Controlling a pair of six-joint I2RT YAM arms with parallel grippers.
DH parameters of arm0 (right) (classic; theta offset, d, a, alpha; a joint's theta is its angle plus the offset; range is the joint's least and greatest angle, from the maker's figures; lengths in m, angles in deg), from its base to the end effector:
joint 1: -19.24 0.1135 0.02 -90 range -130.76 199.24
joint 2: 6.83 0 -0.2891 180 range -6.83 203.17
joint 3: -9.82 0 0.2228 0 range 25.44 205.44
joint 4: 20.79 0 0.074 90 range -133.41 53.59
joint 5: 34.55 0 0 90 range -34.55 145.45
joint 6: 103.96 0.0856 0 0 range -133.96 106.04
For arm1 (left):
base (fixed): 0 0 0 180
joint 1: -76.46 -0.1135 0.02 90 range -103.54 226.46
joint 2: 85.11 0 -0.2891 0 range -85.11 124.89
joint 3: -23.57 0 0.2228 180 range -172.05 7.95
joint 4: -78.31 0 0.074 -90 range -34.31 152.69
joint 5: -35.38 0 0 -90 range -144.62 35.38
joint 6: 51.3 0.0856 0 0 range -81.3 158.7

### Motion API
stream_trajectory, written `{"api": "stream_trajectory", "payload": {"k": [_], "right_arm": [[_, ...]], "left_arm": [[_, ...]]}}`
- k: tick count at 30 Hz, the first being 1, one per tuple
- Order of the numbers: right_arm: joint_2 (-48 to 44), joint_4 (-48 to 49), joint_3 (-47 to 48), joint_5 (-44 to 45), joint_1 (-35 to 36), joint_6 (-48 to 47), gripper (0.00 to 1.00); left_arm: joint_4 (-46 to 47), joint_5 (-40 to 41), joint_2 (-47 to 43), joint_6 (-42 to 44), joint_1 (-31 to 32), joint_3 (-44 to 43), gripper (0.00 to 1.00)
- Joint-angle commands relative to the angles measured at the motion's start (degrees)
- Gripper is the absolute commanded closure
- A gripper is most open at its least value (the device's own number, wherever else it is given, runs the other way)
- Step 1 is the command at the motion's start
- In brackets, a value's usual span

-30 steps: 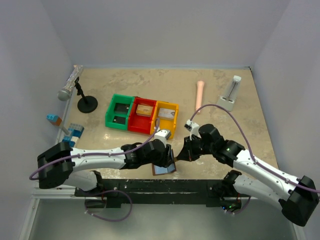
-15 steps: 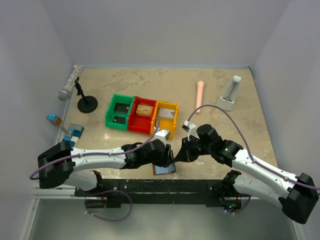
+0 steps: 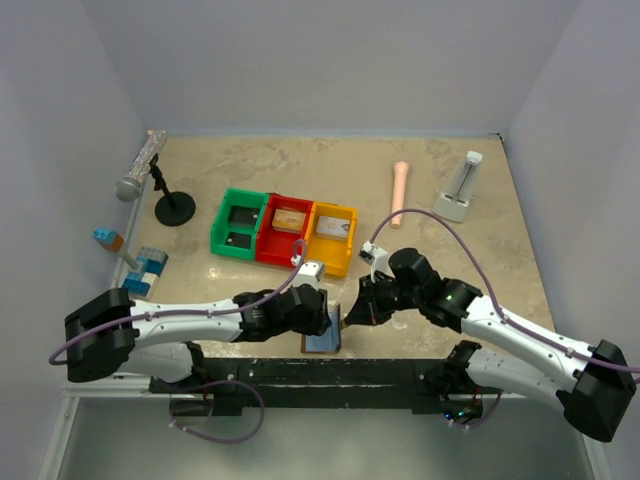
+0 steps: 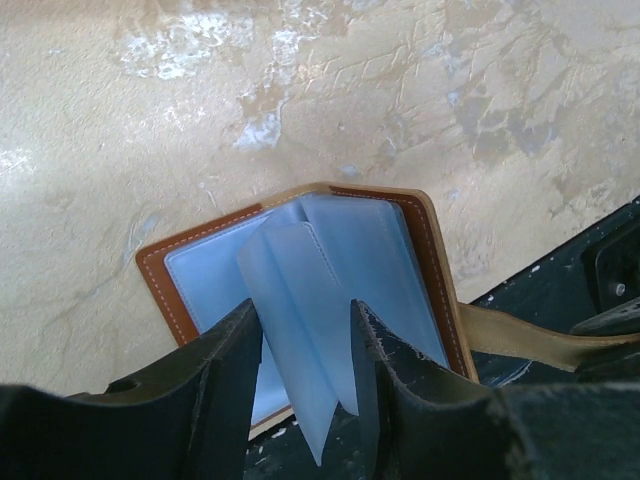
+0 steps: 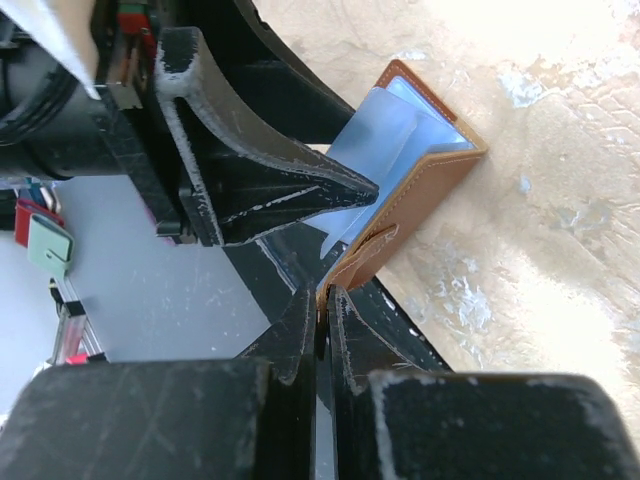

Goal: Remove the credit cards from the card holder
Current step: Remove the credit card from the card holder.

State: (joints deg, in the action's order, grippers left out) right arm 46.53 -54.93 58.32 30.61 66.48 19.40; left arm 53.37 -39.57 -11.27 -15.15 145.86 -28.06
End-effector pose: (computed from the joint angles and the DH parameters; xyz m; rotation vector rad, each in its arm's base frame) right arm 0.1008 0.1620 0.2311 -0.5561 2.4211 1.1771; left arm 0.1096 -0.2284 0.1921 0.2077 2.4699 -0.6992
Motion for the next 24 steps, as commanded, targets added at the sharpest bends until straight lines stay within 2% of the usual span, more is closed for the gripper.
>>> {"api": "stream_trajectory", "payload": {"k": [1, 7, 15, 20, 24], "right_arm": [[-0.6, 0.8, 3.3, -0.5, 0.2, -0.3, 1.0], [-0.8, -1.4, 3.9, 1.6, 0.2, -1.2, 1.0], [-0.2, -2.7, 3.9, 3.7, 0.3, -0.8, 1.0], [0.6, -2.6, 4.1, 5.3, 0.3, -1.4, 1.0], [3.1, -0.6, 4.0, 3.1, 0.4, -0.8, 1.0]], "left_arm": [[-0.6, 2.2, -2.6, -1.8, -0.1, 1.5, 0.55], [-2.5, 4.7, -6.2, -2.9, -0.1, 2.8, 0.53], [-6.9, 10.4, -16.6, -3.8, -0.1, 5.0, 0.51], [-0.9, 6.7, -16.5, -0.7, -0.2, 6.0, 0.51], [3.6, 1.8, -11.5, 2.7, -0.2, 4.1, 0.52]]}}
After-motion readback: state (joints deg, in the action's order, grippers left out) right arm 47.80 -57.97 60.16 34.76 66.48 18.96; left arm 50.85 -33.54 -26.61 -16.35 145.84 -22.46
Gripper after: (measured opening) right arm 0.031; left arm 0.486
